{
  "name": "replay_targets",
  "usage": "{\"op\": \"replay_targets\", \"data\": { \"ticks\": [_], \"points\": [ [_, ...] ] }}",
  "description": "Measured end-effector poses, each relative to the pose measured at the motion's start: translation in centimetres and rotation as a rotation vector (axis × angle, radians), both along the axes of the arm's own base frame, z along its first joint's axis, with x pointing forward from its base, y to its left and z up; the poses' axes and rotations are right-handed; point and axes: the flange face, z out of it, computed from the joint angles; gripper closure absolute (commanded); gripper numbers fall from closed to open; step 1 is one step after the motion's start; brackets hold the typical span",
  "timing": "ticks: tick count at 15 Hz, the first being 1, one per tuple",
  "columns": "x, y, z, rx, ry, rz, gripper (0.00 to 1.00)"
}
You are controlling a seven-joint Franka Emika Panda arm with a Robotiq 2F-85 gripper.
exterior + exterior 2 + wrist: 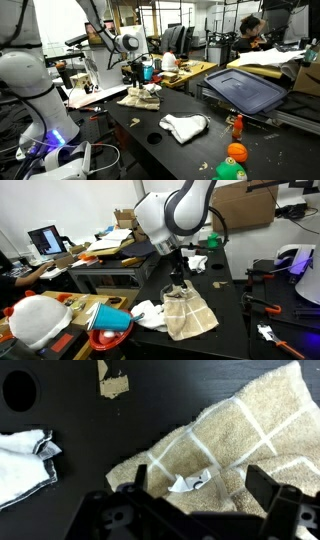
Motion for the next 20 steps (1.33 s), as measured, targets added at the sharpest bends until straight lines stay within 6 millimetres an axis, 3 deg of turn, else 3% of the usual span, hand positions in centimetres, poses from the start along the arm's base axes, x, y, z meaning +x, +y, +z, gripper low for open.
{"op": "replay_targets", "data": {
  "ticks": [6, 13, 17, 20],
  "points": [
    [0.8, 2.5, -0.1, -0.062, -0.097, 0.083, 0.0],
    [1.7, 4.5, -2.8, -0.062, -0.099, 0.156, 0.0],
    [1.3, 4.8, -4.6, -0.06, -0.052, 0.222, 0.0],
    [1.4, 3.9, -5.6, -0.071, -0.027, 0.246, 0.0]
  ]
}}
